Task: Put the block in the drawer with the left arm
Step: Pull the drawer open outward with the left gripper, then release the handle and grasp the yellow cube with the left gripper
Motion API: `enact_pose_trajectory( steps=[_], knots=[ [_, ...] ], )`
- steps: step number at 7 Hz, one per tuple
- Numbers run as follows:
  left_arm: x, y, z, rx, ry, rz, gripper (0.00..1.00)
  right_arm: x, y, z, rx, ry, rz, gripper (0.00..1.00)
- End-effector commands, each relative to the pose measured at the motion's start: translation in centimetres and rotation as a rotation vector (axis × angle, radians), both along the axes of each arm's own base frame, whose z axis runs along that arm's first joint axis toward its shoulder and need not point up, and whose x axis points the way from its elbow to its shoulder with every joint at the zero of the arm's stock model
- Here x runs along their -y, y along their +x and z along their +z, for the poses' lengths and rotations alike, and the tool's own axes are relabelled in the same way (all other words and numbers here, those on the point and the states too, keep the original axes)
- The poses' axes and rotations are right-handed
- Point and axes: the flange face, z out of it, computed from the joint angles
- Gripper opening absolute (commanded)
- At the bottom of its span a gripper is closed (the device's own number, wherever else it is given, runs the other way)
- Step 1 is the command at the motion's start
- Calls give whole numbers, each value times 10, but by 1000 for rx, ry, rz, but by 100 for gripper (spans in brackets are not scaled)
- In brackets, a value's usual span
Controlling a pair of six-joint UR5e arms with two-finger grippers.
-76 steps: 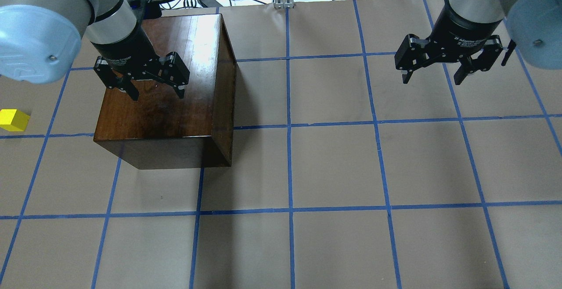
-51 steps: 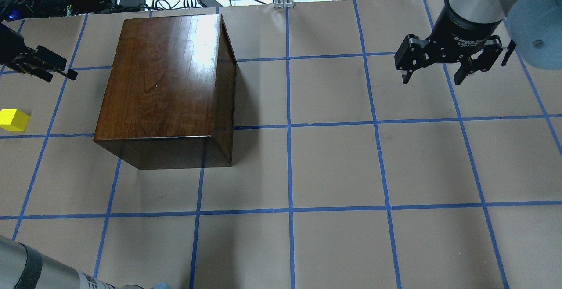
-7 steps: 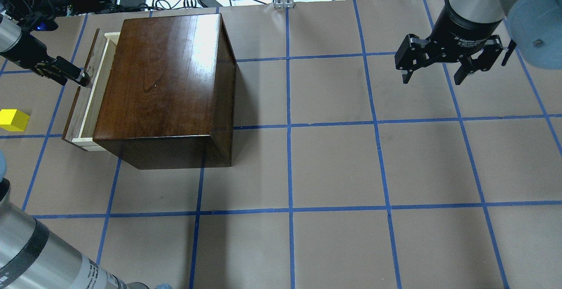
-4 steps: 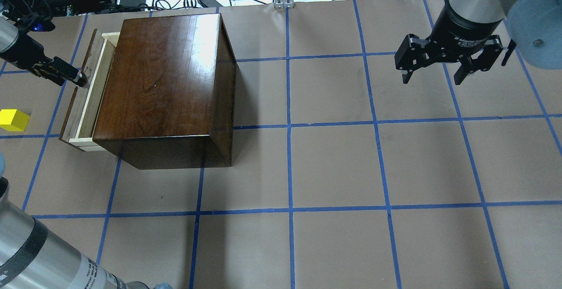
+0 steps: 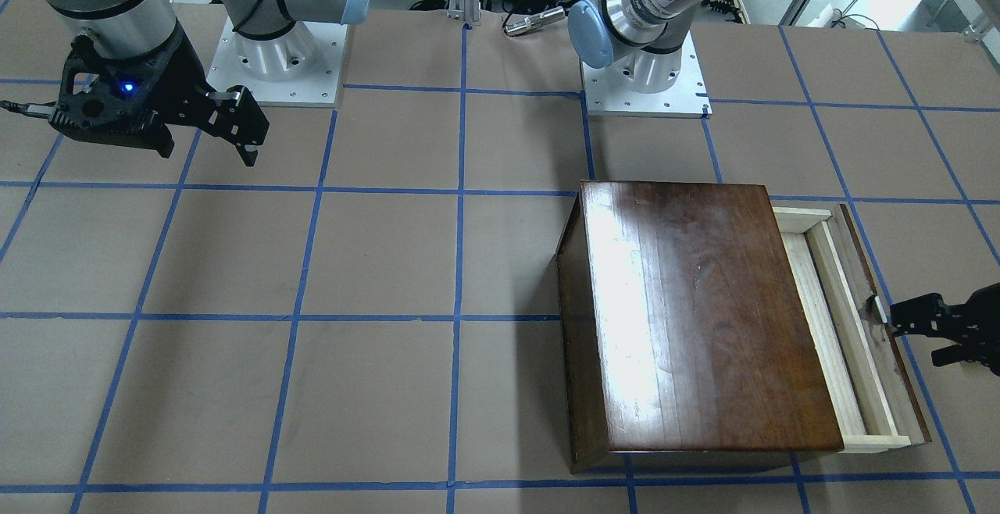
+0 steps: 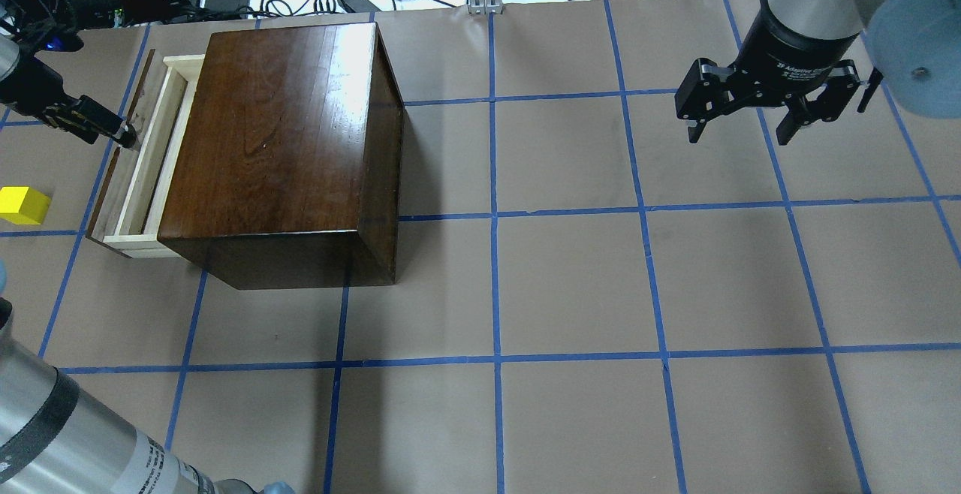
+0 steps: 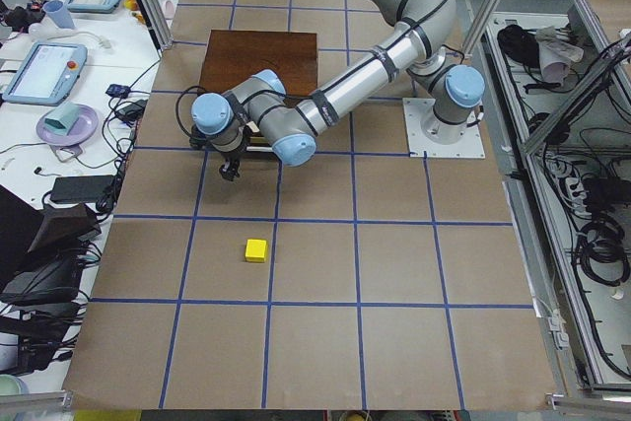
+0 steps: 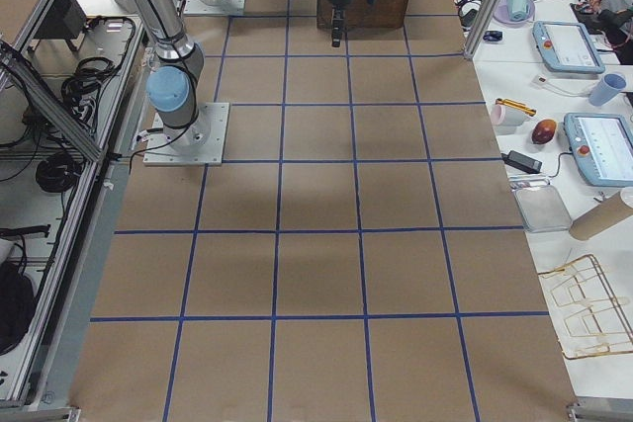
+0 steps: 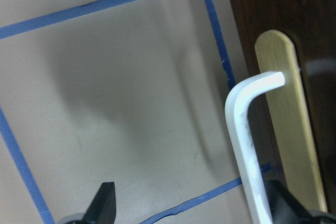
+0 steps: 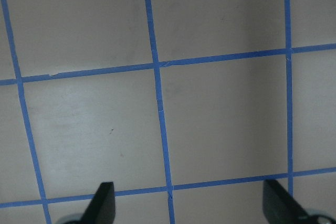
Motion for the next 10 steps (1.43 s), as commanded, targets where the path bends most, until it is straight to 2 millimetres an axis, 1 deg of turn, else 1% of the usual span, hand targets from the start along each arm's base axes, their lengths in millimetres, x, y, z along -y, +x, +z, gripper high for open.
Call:
enact_pose_trajectory(
  steps=[1, 3, 5, 8, 9, 10],
  knots=[
    [1, 9, 1, 6, -5, -1, 100, 0, 0, -1, 0, 2, 1, 100],
    [-2, 17, -2, 13, 3, 8, 100, 0, 0, 0, 0, 0, 1, 100],
    [-4, 16, 3, 14, 2, 8, 100, 0, 0, 0, 0, 0, -1, 100],
    [-15, 13, 34, 21, 2, 23, 100, 0, 0, 0, 0, 0, 1, 100],
    [-23, 22, 51, 71, 2, 30, 100, 0, 0, -1, 0, 2, -1, 100],
    [-34, 64, 60, 132, 5, 80, 100, 0, 0, 0, 0, 0, 1, 100]
  ],
)
